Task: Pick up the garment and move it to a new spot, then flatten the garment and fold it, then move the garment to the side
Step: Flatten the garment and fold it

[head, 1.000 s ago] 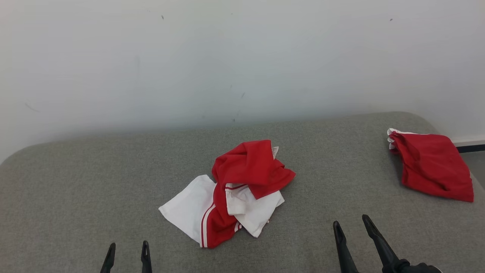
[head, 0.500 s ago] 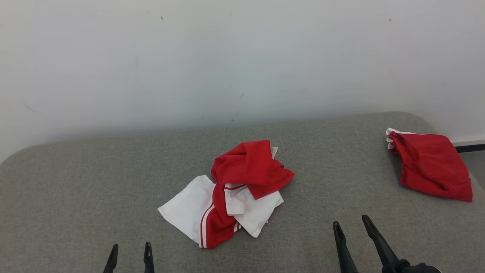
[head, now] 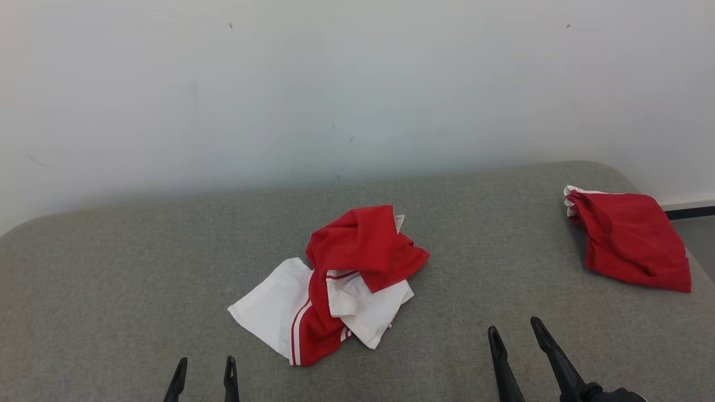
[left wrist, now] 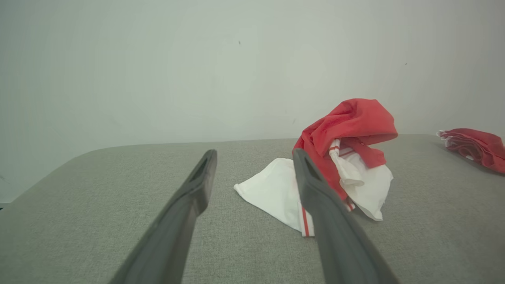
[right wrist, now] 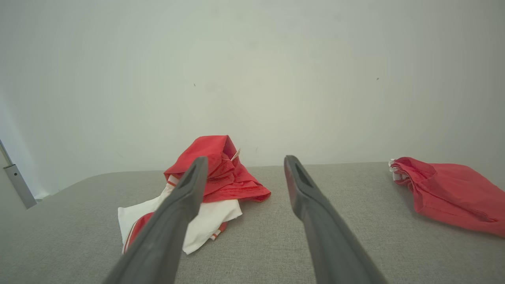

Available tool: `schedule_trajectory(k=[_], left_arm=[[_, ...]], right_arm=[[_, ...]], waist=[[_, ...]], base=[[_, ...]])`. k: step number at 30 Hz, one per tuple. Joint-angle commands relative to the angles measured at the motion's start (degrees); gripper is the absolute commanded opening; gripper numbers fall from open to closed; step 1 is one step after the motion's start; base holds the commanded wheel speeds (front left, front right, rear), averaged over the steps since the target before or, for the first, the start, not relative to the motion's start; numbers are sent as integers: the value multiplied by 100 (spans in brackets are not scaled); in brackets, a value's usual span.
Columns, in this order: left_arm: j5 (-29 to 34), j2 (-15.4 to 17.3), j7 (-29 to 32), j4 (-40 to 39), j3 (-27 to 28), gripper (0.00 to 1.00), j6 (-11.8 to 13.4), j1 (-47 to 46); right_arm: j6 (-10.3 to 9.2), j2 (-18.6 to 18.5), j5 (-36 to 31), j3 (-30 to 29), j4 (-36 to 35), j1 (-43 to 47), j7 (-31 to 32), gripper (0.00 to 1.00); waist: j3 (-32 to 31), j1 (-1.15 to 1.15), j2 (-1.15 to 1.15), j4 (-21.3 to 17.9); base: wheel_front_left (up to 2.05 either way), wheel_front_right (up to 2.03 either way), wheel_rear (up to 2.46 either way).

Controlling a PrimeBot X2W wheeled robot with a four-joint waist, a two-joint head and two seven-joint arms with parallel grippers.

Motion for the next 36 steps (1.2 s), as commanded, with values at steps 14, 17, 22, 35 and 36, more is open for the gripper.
schedule_trajectory(k=[14,17,22,35,36], left_arm=[[-189,-8,-12,772,-588,100,-292,-878],[-375,-7,-12,1198,-776,100,-406,-1254],[-565,-7,-11,1933,-1073,100,-562,-2020],[-51,109,-11,3043,-1470,100,-587,-3498],[-51,109,-11,3043,-1470,100,-587,-3498]], right_arm=[[-15,-28,-3,108,-28,-58,-3,100],[-15,-30,-19,119,-12,-89,-3,100],[-15,-39,-67,218,3,-211,-2,100],[-15,-14,-106,299,-7,-490,-3,100],[-15,-14,-106,299,-7,-490,-3,100]], waist=[[252,0,-1,-105],[337,0,-1,-139],[538,0,-1,-277],[1048,0,-1,-710],[1048,0,-1,-710]], base=[[0,0,0],[0,0,0],[0,0,0],[0,0,0],[0,0,0]])
